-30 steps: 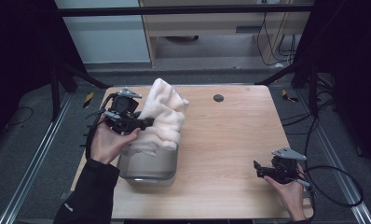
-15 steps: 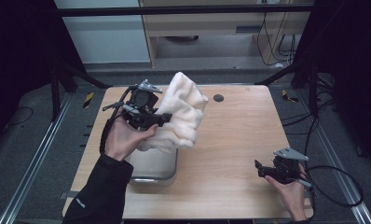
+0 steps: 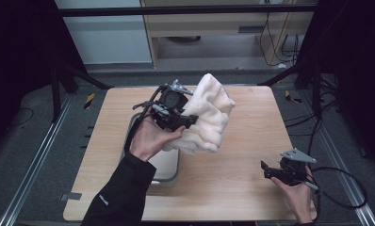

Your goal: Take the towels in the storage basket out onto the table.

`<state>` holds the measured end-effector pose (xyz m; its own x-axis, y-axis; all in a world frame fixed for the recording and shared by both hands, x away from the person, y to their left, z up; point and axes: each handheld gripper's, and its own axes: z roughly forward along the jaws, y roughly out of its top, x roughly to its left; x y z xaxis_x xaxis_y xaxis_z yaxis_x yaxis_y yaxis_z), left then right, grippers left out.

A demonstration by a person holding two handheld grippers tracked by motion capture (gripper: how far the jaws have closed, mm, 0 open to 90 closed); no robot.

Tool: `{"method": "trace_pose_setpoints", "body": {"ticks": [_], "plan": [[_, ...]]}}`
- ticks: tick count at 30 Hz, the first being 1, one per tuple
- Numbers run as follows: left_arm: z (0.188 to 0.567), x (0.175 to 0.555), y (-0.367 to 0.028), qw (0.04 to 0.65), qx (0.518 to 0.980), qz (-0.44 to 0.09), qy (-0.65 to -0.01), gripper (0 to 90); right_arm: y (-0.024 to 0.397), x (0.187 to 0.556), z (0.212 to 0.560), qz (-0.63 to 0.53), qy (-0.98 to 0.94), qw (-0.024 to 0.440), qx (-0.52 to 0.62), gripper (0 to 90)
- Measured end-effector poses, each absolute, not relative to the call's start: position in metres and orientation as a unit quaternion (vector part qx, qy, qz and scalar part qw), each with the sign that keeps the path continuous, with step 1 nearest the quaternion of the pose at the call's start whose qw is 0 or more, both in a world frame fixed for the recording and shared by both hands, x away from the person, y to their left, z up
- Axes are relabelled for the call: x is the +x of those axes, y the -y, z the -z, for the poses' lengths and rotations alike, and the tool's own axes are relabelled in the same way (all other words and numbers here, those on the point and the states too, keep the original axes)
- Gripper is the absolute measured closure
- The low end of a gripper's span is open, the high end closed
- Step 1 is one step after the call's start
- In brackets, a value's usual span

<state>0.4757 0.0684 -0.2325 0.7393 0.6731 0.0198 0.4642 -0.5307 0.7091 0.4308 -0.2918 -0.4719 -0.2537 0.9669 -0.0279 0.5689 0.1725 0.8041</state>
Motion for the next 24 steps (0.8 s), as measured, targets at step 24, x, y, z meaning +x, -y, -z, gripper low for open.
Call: {"method": "trace_pose_setpoints", "body": {"ticks": [24], "plan": [[0.301, 0.494, -0.002, 0.321, 0.897, -0.098, -0.287, 69.7, 0.3, 0.431, 0.476, -0.338, -0.706, 0.295, 0.547, 9.6]]}}
